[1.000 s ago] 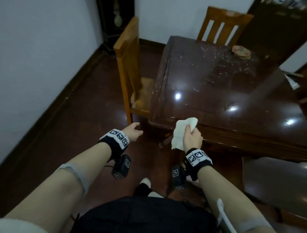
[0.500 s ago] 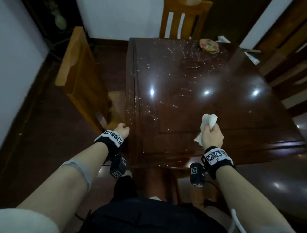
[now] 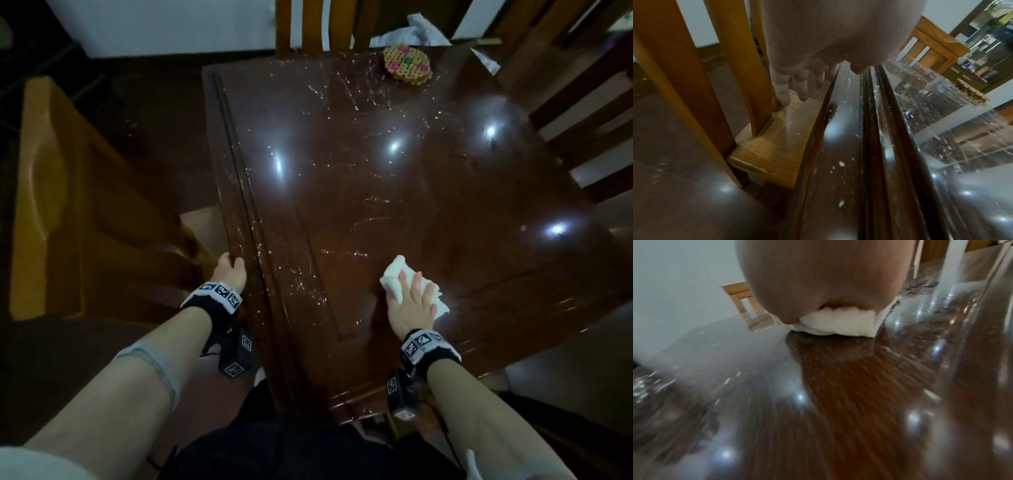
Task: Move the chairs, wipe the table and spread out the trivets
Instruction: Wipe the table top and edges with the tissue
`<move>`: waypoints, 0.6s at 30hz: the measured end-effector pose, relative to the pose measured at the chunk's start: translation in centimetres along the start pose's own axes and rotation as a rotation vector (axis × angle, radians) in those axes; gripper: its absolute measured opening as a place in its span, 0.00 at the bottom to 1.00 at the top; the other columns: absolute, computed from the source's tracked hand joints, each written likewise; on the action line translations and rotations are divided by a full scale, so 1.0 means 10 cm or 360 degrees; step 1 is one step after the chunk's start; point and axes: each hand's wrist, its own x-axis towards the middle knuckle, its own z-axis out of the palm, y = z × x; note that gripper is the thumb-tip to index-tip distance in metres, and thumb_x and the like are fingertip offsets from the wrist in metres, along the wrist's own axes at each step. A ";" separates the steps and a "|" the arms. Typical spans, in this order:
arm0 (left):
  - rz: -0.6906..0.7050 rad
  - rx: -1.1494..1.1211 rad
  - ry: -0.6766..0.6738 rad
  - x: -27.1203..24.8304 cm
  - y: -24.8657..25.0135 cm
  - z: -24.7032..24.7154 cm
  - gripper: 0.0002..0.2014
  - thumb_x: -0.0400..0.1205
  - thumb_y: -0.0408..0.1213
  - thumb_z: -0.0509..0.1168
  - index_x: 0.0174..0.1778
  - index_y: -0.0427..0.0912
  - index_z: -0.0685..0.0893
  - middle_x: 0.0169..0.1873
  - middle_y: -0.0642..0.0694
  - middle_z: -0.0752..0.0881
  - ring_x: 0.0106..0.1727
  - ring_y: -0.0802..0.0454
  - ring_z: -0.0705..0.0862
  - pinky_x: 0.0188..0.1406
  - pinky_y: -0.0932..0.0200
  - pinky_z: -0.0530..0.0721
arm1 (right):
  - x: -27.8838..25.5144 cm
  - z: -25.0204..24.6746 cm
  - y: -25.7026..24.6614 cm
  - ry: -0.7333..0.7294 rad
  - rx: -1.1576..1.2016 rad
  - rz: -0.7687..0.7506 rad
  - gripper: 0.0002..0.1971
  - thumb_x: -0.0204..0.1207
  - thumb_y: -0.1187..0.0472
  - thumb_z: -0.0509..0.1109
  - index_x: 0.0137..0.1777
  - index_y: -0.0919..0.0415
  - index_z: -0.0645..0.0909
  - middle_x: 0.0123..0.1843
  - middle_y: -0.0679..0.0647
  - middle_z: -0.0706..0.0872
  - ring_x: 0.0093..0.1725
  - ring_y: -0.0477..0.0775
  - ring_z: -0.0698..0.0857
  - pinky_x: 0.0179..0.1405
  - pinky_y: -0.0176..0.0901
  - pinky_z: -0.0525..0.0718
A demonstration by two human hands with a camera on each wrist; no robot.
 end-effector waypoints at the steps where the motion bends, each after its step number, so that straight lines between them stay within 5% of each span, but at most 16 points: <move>1: -0.0025 -0.0021 -0.0035 0.06 0.01 0.00 0.25 0.88 0.47 0.48 0.81 0.45 0.61 0.74 0.40 0.74 0.70 0.36 0.76 0.70 0.46 0.70 | 0.09 -0.05 -0.02 -0.0013 0.0054 0.0058 0.29 0.87 0.43 0.43 0.85 0.44 0.41 0.87 0.50 0.39 0.84 0.62 0.36 0.82 0.63 0.46; 8: -0.0229 -0.0302 -0.0121 0.27 0.03 0.03 0.29 0.86 0.56 0.47 0.84 0.51 0.54 0.79 0.41 0.67 0.77 0.37 0.70 0.77 0.37 0.64 | 0.56 -0.25 -0.32 0.0022 0.0056 -0.0034 0.28 0.88 0.48 0.43 0.85 0.46 0.41 0.87 0.50 0.39 0.84 0.62 0.35 0.82 0.64 0.44; 18: -0.0225 -0.0457 -0.0108 0.32 -0.04 0.08 0.35 0.80 0.63 0.46 0.83 0.52 0.60 0.76 0.43 0.71 0.75 0.39 0.72 0.76 0.36 0.65 | 0.25 0.04 -0.80 -0.0099 -0.0115 -0.0910 0.27 0.88 0.51 0.45 0.86 0.53 0.45 0.87 0.51 0.46 0.85 0.58 0.41 0.84 0.60 0.46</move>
